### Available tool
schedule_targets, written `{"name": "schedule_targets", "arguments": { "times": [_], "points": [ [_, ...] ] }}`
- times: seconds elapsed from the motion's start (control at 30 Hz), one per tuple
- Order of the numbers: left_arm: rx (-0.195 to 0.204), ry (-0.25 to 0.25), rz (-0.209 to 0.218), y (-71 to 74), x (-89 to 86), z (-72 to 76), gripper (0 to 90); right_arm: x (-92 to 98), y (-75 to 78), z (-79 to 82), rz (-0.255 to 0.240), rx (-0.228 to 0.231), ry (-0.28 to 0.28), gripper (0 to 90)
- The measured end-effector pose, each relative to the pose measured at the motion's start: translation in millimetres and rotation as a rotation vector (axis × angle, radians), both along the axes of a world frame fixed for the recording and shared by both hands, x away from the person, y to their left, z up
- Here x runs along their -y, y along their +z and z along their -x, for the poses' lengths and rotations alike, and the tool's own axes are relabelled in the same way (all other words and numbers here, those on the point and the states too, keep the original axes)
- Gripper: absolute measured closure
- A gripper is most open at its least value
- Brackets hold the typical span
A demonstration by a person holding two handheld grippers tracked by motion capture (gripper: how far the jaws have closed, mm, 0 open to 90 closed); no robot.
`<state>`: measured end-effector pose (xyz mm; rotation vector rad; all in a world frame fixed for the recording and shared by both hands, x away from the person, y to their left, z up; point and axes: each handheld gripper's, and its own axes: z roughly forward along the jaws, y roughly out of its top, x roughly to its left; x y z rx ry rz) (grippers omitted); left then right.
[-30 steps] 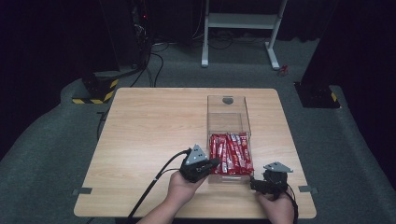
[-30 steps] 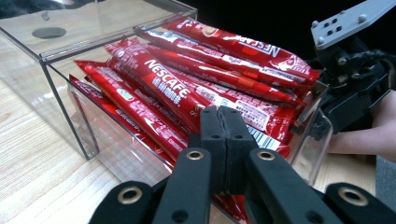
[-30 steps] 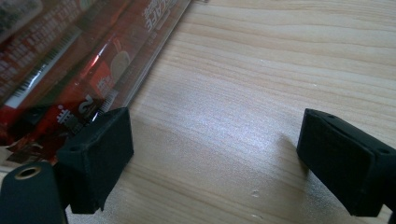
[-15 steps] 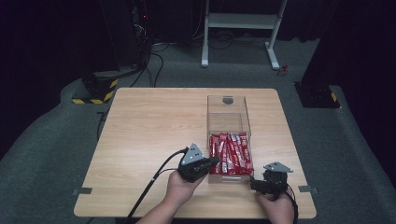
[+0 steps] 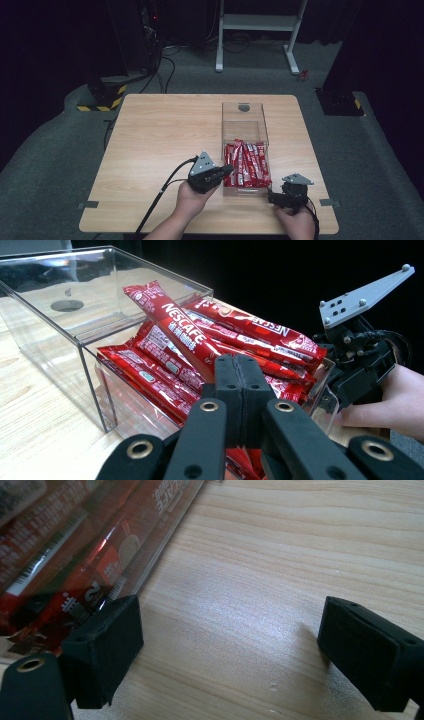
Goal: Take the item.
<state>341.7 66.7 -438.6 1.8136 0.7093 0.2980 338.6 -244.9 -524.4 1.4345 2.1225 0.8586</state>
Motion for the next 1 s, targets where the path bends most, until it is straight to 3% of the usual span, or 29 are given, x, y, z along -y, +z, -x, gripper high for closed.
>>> {"name": "schedule_targets", "arguments": {
  "times": [1.0],
  "points": [
    [0.044,0.000,0.038,14.2,-17.5,0.6,89.8,-0.1,0.0,0.2,-0.001,-0.001,-0.002,10.7]
  ]
}}
